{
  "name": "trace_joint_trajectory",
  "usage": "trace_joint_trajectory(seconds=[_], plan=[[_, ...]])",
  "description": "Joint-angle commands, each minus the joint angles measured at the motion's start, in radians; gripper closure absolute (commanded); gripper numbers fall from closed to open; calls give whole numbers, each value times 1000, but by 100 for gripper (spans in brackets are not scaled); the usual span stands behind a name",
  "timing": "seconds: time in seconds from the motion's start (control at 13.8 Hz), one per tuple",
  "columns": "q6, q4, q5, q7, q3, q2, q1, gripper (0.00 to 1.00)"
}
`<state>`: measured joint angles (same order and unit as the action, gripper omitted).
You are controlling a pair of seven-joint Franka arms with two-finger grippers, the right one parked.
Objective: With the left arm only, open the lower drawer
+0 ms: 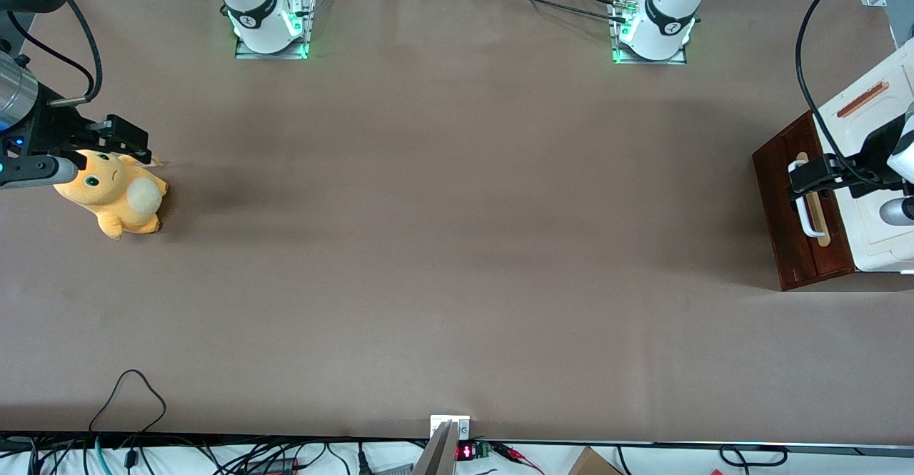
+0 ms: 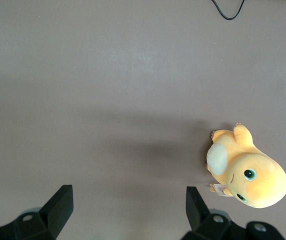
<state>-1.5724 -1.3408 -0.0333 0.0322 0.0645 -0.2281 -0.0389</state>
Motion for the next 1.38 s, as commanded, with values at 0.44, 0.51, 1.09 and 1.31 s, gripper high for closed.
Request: trace_joint_trajectory(seconds=[0.44,0.51,1.09,1.31], plan=[[11,6,-16,-8,6,6,1,0],[11,6,-16,1,9,4,2,0],[73,-8,130,40,-6,-16,-19,0],[100,-9,164,46,-5,-30,-23,0]])
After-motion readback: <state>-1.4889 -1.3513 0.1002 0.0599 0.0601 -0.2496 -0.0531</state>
